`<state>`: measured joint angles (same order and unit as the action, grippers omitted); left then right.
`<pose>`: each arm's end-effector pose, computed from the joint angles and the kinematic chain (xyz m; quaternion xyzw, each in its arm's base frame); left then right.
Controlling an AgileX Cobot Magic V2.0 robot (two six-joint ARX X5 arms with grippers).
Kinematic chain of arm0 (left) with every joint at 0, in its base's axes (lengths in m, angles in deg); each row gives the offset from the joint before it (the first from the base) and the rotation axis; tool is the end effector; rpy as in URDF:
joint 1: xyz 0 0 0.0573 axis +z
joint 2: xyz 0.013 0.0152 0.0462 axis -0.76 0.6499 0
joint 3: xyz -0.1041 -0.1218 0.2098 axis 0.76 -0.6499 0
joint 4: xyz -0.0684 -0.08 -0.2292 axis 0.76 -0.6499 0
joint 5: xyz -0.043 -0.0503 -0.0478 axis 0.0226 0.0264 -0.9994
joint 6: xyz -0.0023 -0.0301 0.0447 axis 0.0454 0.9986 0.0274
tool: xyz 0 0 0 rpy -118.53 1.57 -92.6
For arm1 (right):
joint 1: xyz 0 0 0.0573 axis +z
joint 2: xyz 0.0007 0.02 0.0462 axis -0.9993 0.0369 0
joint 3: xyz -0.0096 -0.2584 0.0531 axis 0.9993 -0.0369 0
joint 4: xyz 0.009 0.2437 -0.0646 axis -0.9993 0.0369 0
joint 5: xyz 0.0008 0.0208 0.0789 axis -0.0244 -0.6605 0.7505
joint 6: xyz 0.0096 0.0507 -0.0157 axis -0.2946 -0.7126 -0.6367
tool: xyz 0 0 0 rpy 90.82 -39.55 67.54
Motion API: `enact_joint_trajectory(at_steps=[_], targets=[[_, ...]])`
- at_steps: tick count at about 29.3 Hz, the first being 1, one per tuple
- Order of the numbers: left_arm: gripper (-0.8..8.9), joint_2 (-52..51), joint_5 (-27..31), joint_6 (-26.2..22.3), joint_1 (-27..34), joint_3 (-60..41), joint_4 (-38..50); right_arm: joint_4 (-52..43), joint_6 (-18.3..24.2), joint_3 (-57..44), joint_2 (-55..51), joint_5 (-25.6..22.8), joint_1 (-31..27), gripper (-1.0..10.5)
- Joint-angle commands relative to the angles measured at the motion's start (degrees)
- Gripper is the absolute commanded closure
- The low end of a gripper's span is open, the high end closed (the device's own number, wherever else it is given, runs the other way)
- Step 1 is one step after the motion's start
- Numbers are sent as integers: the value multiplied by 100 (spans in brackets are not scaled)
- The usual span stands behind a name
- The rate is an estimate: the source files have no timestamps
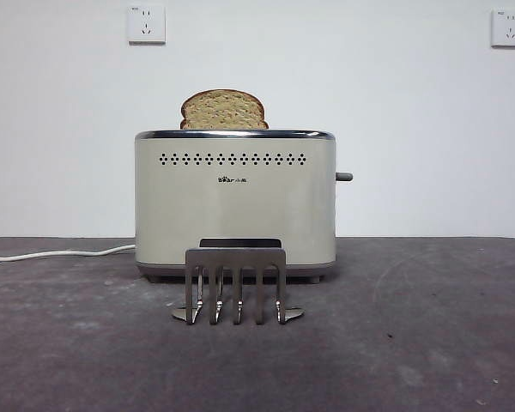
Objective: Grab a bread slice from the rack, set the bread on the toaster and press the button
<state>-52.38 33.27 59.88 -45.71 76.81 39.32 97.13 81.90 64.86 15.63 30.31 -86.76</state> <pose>0.0954 0.0038 0.1519 -0.0029 0.0825 -0.0080 0.9966 0.0884 0.0092 0.3559 -0.0309 0.0513 0.1400 0.9883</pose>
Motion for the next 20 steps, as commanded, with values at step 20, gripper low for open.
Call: enact_joint_trajectory(at_steps=[20], targets=[[817,-13,9,37,13,-83,11,-1812,-367,-4251,-2441,-636,7,946]])
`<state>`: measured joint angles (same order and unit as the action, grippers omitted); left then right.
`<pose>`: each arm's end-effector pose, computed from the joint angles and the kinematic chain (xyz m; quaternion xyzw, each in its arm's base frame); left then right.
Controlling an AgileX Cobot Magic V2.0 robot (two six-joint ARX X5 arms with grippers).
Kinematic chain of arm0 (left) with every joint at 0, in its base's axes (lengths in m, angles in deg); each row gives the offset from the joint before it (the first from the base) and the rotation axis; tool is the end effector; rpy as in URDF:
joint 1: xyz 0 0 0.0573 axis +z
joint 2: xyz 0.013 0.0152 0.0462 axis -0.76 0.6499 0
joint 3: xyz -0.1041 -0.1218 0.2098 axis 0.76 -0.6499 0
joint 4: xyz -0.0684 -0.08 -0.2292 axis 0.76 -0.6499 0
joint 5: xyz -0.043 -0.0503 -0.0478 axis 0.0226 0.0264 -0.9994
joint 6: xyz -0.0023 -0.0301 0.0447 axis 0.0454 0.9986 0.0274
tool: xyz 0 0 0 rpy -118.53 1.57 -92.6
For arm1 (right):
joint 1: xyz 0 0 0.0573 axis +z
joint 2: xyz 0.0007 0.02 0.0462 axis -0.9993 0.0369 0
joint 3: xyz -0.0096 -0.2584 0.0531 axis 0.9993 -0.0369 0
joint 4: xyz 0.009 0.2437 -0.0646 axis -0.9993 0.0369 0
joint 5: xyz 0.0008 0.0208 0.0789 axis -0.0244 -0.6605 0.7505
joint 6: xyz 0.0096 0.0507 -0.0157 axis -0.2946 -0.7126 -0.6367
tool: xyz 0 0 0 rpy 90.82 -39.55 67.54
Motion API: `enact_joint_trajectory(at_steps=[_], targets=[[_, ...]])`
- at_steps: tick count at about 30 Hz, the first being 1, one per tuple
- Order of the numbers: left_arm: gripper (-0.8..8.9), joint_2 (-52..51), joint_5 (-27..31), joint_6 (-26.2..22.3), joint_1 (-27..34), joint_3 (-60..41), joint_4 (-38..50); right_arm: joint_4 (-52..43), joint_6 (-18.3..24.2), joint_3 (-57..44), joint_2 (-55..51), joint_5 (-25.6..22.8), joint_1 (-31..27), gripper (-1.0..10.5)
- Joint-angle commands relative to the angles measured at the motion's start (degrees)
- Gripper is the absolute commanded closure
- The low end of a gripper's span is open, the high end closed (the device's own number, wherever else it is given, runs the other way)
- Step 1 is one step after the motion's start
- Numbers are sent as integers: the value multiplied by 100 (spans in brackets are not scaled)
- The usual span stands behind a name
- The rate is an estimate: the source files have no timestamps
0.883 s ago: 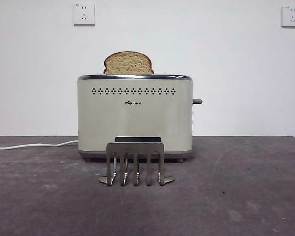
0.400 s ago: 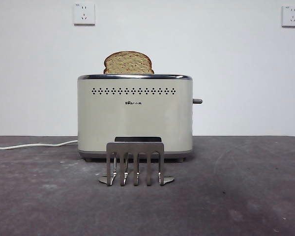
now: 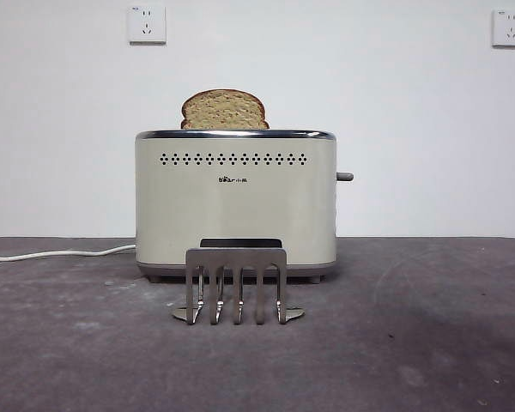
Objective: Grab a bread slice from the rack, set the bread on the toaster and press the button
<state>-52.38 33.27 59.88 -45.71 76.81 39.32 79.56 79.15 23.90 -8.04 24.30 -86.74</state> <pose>0.0954 0.0038 0.1519 -0.0029 0.0825 -0.0080 0.9966 0.0934 0.0064 0.1836 -0.0104 0.0532 0.0869 0.9947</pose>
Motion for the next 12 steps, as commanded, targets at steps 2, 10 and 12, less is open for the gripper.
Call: enact_joint_trajectory(at_steps=[2,10,12], targets=[[817,-13,9,37,13,-83,11,-55,-157,-304,-175,-35,4,946],[817,-13,9,37,13,-83,11,181,-365,-603,-350,-31,11,946],[817,-13,9,37,13,-83,11,179,-407,-603,-350,-31,9,946]])
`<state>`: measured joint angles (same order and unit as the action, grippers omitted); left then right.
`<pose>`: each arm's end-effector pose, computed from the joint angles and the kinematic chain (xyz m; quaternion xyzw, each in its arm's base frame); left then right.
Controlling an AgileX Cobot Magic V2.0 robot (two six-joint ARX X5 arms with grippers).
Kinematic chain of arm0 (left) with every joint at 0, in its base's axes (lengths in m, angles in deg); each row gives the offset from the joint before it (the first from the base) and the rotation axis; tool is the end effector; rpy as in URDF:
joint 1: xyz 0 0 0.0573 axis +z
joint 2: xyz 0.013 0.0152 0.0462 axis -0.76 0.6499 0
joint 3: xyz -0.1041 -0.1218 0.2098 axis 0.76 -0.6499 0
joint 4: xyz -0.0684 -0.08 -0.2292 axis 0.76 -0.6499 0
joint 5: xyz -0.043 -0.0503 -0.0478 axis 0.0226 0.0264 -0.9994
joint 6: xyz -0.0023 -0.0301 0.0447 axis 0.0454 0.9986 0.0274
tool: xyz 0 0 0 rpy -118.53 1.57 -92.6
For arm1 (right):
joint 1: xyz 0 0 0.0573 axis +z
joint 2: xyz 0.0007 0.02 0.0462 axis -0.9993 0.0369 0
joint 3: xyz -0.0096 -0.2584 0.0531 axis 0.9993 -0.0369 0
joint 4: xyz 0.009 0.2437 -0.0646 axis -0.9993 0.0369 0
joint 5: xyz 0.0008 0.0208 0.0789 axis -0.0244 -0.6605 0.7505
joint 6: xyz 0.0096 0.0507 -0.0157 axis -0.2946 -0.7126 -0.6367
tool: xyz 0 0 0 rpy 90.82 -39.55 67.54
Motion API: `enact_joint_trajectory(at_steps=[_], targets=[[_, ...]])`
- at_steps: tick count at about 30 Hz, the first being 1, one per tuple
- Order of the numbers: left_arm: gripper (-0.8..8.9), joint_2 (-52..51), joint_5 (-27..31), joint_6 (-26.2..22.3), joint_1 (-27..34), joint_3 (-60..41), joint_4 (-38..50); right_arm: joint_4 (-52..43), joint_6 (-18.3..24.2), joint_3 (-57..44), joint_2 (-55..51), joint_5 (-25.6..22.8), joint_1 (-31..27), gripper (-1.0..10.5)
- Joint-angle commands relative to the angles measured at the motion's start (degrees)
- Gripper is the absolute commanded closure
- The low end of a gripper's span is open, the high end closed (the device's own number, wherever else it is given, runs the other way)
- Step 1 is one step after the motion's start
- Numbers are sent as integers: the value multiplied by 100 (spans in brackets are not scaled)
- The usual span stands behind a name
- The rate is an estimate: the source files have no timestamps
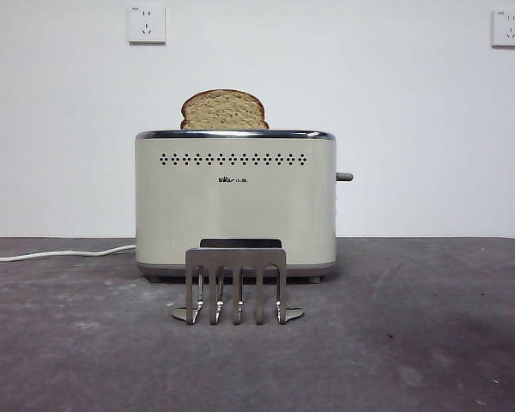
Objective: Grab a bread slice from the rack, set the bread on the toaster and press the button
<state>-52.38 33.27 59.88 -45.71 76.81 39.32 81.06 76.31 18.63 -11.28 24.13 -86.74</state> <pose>0.0954 0.0038 0.1519 -0.0029 0.0825 -0.0080 0.9966 0.0945 0.0063 0.1542 0.0161 0.0860 0.0836 0.9927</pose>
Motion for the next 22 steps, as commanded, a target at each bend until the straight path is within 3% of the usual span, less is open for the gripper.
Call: enact_joint_trajectory(at_steps=[1,4,22], targets=[[817,-13,9,37,13,-83,11,28,-166,-76,-26,-17,9,946],[817,-13,9,37,13,-83,11,15,-529,-76,-26,-2,11,946],[817,-13,9,37,13,-83,11,15,-533,-72,-20,-4,9,946]])
